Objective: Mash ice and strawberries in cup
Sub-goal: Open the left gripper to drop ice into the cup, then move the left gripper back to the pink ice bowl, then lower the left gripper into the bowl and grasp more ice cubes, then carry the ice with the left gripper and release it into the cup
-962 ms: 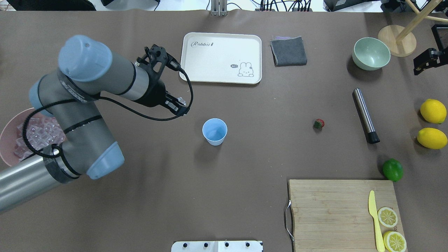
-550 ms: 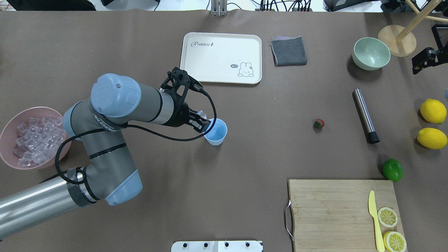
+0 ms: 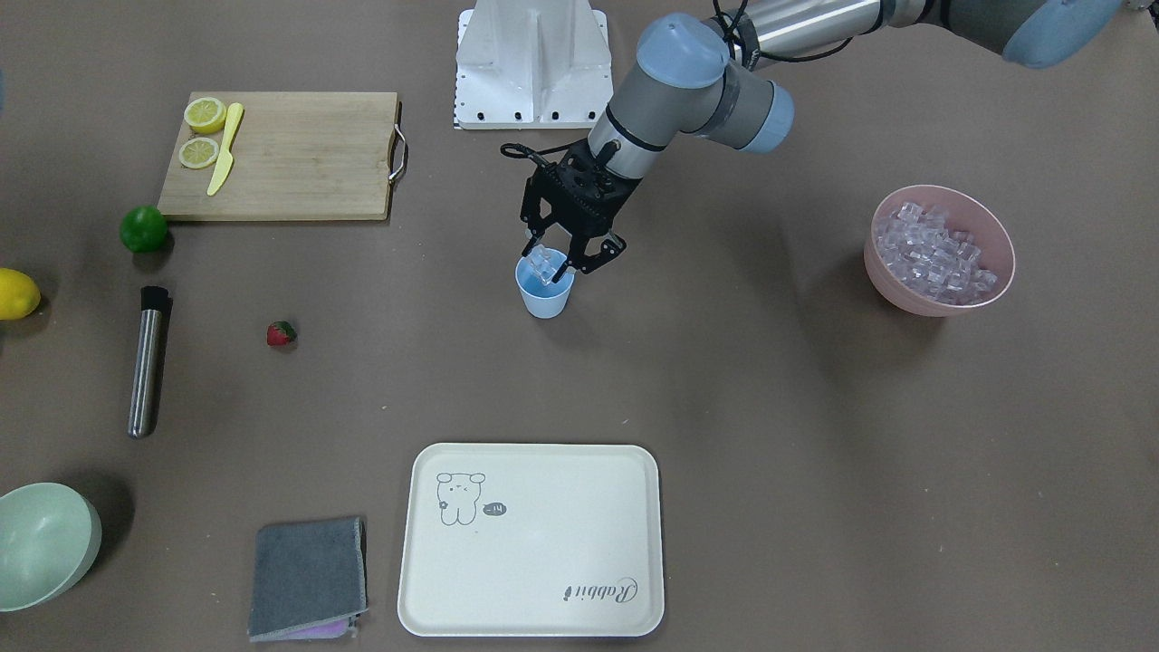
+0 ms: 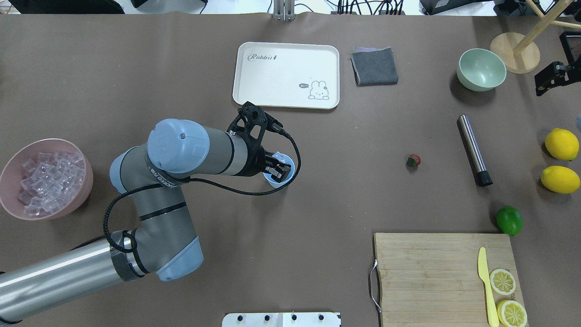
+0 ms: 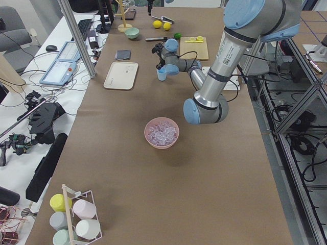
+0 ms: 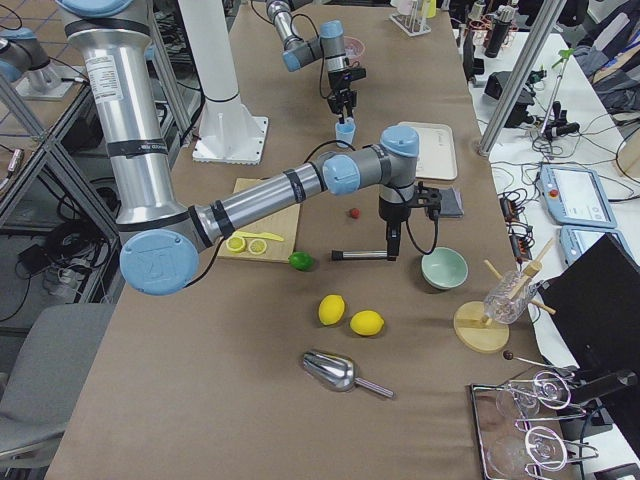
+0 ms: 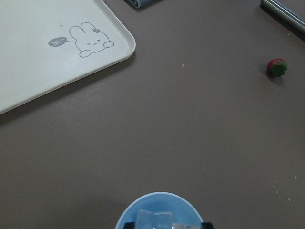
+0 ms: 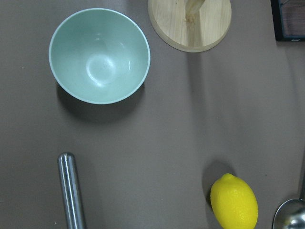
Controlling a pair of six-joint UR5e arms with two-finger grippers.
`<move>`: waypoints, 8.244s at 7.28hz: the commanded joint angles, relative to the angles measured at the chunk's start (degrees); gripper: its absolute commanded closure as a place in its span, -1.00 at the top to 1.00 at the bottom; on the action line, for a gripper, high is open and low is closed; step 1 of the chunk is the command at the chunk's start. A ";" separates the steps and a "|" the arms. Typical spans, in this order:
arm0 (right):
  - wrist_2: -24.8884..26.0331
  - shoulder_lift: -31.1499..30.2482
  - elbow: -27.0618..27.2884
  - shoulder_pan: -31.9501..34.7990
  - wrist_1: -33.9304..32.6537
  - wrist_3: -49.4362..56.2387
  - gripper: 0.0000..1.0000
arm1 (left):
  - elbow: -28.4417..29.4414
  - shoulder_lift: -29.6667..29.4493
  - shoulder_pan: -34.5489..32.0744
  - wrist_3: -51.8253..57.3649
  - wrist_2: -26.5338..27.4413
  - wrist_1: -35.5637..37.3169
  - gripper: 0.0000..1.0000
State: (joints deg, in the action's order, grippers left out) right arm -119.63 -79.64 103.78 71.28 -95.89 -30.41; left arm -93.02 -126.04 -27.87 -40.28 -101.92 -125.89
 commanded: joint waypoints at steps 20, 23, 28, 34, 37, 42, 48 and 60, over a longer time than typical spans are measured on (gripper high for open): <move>3.44 0.55 1.07 -4.22 -1.05 -5.69 1.00 | -8.15 38.59 -33.84 53.61 -33.87 -4.01 0.92; 3.70 0.54 1.25 -4.31 -0.88 -11.32 1.00 | -7.97 39.91 -29.89 56.80 -33.79 -4.10 0.92; 4.85 0.54 1.07 -4.31 -0.88 -11.69 1.00 | -7.79 42.54 -25.92 56.80 -33.61 -4.19 0.92; 5.02 1.16 1.16 -4.40 -0.79 -11.87 1.00 | -8.06 44.48 -25.83 56.80 -33.61 -4.45 0.93; 5.02 1.07 1.16 -4.48 -0.88 -11.95 1.00 | -8.06 44.39 -25.74 56.71 -34.05 -4.45 0.93; 5.46 0.80 1.25 -4.48 -0.79 -11.96 1.00 | -7.61 44.48 -25.56 56.71 -33.70 -4.36 -0.62; 5.03 1.07 2.21 -4.48 -0.88 -11.96 1.00 | -7.62 42.03 -32.32 56.10 -40.28 0.11 -1.00; 3.62 2.47 2.48 -6.59 -0.18 -11.78 1.00 | -1.47 7.24 -26.56 13.77 -39.96 3.55 -1.00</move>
State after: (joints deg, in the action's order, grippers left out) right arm -116.09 -77.17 106.20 64.75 -96.07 -42.10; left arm -94.61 -116.21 -57.32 -22.75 -144.04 -122.35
